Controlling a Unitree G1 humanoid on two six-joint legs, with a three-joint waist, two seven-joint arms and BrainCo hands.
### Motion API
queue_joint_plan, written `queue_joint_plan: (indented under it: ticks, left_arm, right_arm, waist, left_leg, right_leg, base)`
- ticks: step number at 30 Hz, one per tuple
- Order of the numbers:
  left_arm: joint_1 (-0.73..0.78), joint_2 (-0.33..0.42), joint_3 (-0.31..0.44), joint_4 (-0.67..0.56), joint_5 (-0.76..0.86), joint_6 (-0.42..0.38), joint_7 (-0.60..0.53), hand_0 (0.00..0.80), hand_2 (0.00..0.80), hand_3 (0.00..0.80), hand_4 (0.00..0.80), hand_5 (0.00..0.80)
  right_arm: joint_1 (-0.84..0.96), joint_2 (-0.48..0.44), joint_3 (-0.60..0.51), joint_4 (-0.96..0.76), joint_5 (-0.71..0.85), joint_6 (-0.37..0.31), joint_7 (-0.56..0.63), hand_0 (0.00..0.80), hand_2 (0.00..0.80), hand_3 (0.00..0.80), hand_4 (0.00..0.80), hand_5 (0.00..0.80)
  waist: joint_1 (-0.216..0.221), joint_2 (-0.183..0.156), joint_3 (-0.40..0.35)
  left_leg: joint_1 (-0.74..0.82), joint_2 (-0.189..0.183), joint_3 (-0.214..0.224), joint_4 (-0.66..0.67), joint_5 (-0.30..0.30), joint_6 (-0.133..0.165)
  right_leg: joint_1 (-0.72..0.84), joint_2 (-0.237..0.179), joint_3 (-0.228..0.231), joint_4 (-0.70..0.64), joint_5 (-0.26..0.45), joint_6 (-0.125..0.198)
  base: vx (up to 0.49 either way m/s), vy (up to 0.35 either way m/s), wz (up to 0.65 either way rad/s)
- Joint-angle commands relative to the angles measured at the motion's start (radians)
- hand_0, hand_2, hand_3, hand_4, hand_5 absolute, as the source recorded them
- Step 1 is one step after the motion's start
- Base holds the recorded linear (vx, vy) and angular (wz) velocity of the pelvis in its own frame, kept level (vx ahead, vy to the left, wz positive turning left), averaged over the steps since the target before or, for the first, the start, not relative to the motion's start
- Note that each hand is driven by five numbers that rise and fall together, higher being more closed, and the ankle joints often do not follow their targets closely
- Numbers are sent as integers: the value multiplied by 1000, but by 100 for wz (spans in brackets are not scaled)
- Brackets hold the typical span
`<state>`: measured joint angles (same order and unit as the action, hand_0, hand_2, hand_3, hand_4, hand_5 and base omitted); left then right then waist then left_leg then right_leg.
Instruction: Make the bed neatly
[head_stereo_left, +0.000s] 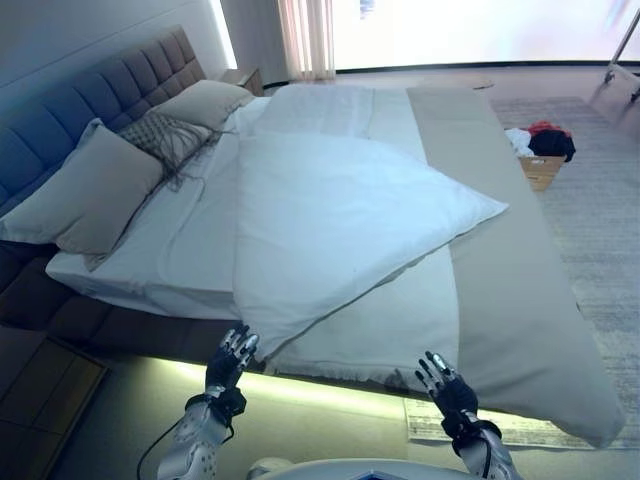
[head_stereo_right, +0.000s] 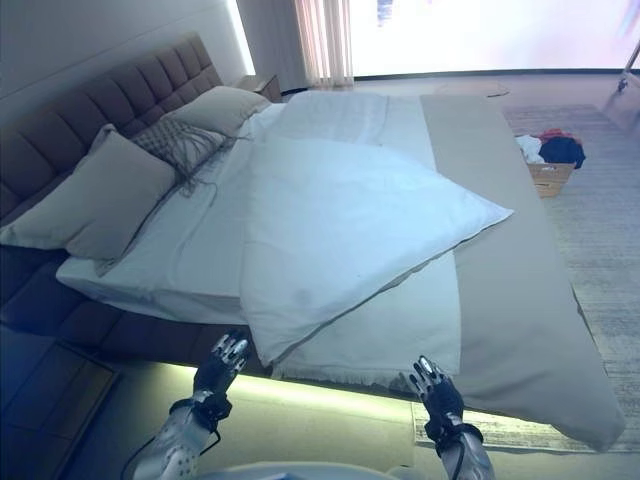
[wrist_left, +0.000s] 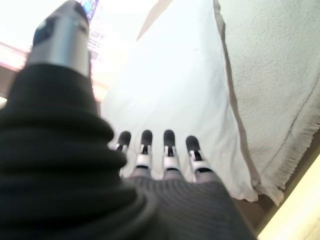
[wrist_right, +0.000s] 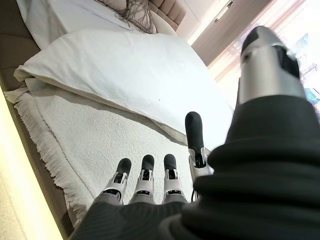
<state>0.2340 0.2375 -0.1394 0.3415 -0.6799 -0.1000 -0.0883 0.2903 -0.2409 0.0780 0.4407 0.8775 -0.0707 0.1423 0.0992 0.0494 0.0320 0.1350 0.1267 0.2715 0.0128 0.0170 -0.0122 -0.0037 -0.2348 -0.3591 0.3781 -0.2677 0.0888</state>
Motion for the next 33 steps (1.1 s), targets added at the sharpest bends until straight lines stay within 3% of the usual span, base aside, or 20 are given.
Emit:
queue_joint_plan:
  ticks: [1, 10, 17, 24, 29, 33]
  left_arm:
    - [-59, 49, 23, -35, 52, -45, -7, 0, 0, 0, 0, 0]
    - [-84, 51, 8, -17, 71, -51, 29, 0, 0, 0, 0, 0]
    - [-72, 55, 19, -46, 49, -39, -11, 0, 0, 0, 0, 0]
    - [-72, 62, 14, -58, 25, -28, -15, 0, 0, 0, 0, 0]
    - [-60, 65, 17, -65, 22, -34, -40, 0, 0, 0, 0, 0]
    - [-57, 71, 8, -74, 35, -20, -52, 0, 0, 0, 0, 0]
  right_arm:
    - [-50, 64, -2, -7, 35, -32, -3, 0, 0, 0, 0, 0]
    - [-61, 67, 8, 1, 13, -1, 25, 0, 0, 0, 0, 0]
    - [-51, 68, 29, -7, -41, 36, 68, 0, 0, 0, 0, 0]
    - [-51, 45, 25, -14, -32, 43, 64, 0, 0, 0, 0, 0]
    - [-52, 48, 30, -20, -37, 41, 62, 0, 0, 0, 0, 0]
    - [-54, 60, 33, -18, -23, 14, 44, 0, 0, 0, 0, 0]
  waist:
    - [4, -72, 29]
    - [-9, -86, 38]
    - [-13, -92, 44]
    - [-2, -94, 75]
    - [23, -96, 95]
    - [44, -88, 101]
  left_leg:
    - [8, -37, -3, -32, -15, -34]
    - [14, -50, 8, -29, -33, -18]
    - [21, -54, 20, -39, -38, -12]
    - [-24, -75, 8, 61, -79, 16]
    - [-67, -114, -27, 165, -136, 58]
    - [-97, -159, -74, 190, -152, 102]
  right_leg:
    - [154, -9, -84, -392, 345, 81]
    - [134, -20, -71, -388, 359, 95]
    - [125, -23, -51, -401, 373, 101]
    - [94, -77, -53, -335, 370, 103]
    - [53, -161, -36, -217, 389, 96]
    - [10, -217, 9, -78, 420, 89]
  base:
    - [0, 0, 0]
    - [0, 0, 0]
    - [20, 8, -2]
    - [18, 63, -2]
    - [28, 159, 7]
    - [26, 230, 12]
